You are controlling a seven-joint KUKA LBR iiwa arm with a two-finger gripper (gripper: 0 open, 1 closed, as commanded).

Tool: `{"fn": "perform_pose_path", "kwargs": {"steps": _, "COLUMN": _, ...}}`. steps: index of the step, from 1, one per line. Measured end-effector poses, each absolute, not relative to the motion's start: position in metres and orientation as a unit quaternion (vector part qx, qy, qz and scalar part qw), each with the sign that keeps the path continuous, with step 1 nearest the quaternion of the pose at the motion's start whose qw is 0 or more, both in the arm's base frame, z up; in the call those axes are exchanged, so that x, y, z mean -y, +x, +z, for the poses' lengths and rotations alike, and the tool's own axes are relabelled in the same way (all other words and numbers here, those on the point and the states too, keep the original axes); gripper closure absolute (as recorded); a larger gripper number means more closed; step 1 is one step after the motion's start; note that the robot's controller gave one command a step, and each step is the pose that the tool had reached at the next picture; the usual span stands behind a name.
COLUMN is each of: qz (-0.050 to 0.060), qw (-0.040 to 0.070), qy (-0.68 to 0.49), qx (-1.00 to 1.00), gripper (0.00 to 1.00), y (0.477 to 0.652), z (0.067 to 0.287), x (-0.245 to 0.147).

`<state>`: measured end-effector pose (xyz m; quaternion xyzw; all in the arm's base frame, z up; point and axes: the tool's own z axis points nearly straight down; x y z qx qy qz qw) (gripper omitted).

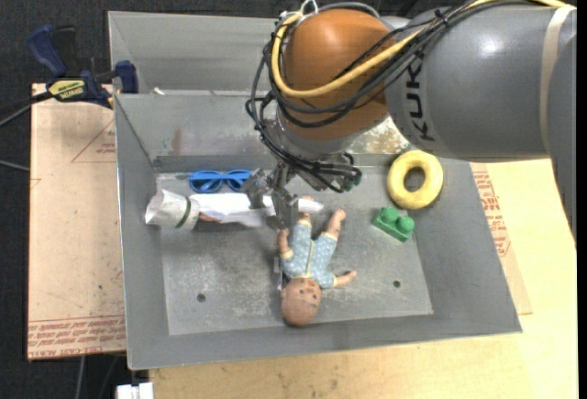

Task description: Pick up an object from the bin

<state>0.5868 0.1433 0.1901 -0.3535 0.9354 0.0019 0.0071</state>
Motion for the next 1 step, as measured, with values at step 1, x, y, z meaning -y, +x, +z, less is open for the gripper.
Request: {"fn": "perform_pose_path", "kwargs": {"steps": 1, "qz": 0.002, "qw": 0.006, "qy": -0.368, "qx": -0.93, "gripper": 1.0, "y": 0.6013, "z": 0.2192, "x": -0.1481}}
